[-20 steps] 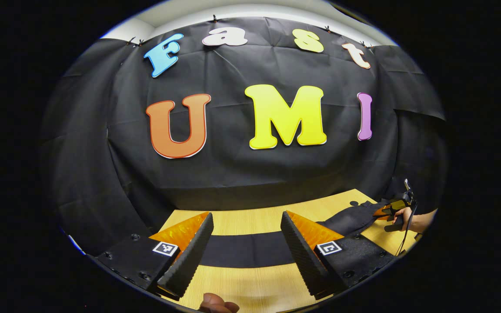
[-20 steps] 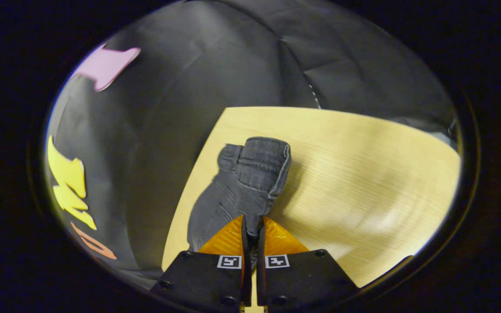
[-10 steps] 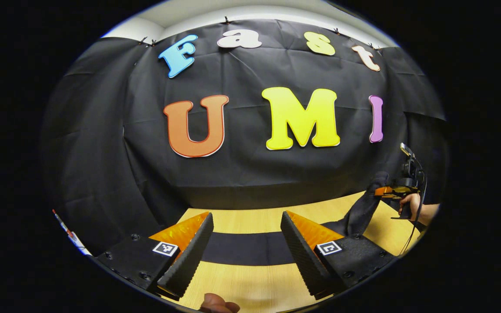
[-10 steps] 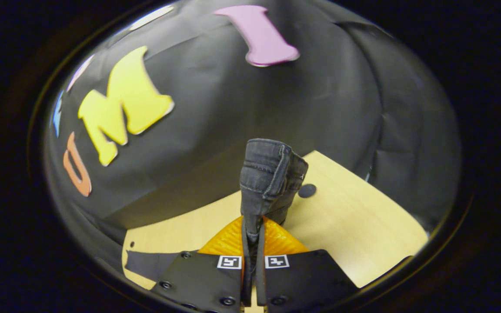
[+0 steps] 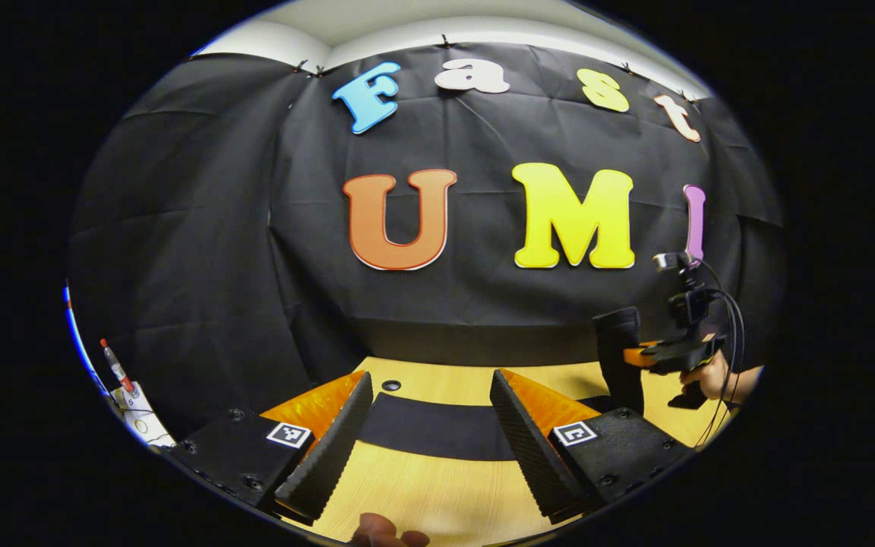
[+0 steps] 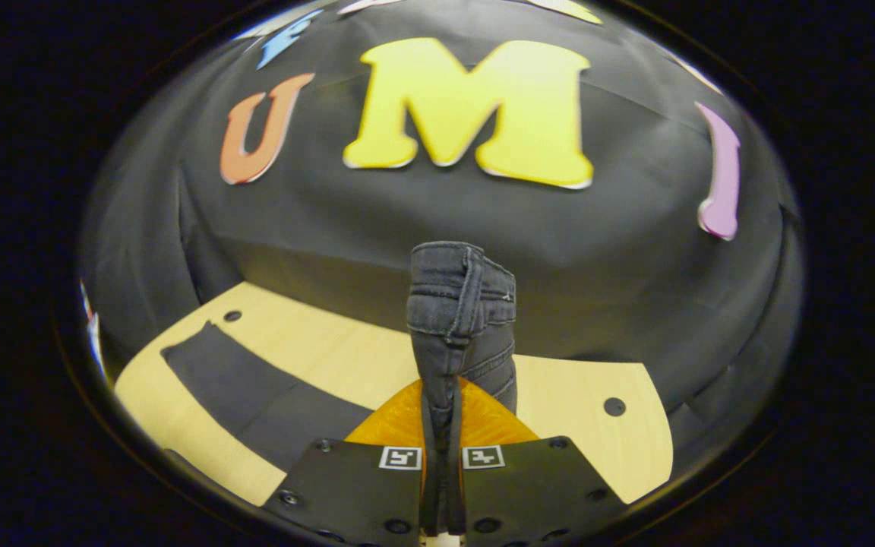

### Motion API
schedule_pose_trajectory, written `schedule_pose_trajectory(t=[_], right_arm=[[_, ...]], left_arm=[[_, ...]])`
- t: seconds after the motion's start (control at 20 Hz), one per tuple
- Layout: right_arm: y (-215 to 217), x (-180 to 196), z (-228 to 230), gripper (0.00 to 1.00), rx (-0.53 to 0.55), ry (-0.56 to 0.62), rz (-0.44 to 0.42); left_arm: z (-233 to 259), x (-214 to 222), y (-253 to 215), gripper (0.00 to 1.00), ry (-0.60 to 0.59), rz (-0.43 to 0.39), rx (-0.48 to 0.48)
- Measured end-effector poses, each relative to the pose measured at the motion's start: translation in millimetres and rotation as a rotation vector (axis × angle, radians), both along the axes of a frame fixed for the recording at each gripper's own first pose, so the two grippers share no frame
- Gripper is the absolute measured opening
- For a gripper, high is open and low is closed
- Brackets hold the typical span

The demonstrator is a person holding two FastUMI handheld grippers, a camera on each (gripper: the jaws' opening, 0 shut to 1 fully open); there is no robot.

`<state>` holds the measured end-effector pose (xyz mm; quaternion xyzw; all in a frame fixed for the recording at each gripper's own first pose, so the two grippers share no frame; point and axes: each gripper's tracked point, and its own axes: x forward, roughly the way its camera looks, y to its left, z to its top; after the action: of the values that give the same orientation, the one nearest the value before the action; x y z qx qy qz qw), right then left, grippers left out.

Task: Grasp the waist and the cuffs of the jeans and fold them to make the two legs overlap; first hold the waist and fold one-third of the jeans toward the cuffs, then hold the cuffs and fold the remaining one-third in the same direction to finish folding.

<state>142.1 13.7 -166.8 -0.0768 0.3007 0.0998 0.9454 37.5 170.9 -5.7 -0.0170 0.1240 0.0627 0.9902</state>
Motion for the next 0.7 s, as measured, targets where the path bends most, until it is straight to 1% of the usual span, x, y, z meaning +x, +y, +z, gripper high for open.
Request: schedule_pose_trajectory(t=[0.05,0.1,0.2,0.35,0.5,0.55,0.6,0.7], right_arm=[[12,-2,-5,0.01,-0.025,0.008,0.039],[21,-1,-12,0.05,-0.051,0.020,0.075],[38,-6,-40,0.05,-0.095,0.057,0.137],[51,-6,-62,0.05,-0.159,0.110,0.204],[67,3,-86,0.05,-0.246,0.133,0.254],[70,-1,-91,0.01,-0.271,0.143,0.263],[72,-6,-95,0.05,-0.297,0.152,0.275],[76,-13,-113,0.05,-0.355,0.174,0.310]], left_arm=[[0,-4,6,1.00,0.001,0.017,0.000],[-2,-8,12,1.00,0.003,0.034,0.001],[-4,-19,28,1.00,0.008,0.070,0.000],[-7,-34,48,1.00,0.013,0.124,-0.010],[-11,-41,60,1.00,0.017,0.160,-0.026],[-14,-42,63,1.00,0.019,0.169,-0.032],[-17,-42,65,1.00,0.021,0.175,-0.040],[-20,-40,67,1.00,0.020,0.182,-0.056]])
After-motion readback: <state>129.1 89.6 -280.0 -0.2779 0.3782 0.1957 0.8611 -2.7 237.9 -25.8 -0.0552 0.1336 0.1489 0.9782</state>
